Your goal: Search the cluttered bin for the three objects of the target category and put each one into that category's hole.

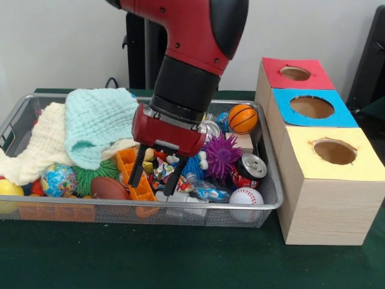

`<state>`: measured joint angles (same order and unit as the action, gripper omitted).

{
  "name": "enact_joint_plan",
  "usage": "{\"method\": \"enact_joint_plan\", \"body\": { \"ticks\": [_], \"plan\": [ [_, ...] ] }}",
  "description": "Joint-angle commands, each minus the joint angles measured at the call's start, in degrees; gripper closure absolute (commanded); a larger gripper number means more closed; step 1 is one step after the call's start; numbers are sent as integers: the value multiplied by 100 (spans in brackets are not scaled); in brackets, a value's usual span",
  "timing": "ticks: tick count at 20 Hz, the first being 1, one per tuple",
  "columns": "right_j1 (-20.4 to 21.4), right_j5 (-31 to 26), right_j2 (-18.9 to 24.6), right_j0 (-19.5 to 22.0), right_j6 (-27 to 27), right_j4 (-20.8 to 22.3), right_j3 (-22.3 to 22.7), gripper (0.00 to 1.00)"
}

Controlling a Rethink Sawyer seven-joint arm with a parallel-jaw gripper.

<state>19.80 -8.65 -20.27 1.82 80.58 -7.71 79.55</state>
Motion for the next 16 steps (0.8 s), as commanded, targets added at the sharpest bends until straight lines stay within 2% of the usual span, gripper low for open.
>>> {"method": "enact_joint_plan", "body": {
  "ticks": [1,6,11,16],
  "plan": [
    [108,-1264,1576,617,-132,275,62,0],
    [190,-1651,1946,897,-300,342,83,0],
    [437,-1909,2429,1311,-411,440,445,0],
    [595,-2102,2786,1622,-479,554,584,0]
  ]
}}
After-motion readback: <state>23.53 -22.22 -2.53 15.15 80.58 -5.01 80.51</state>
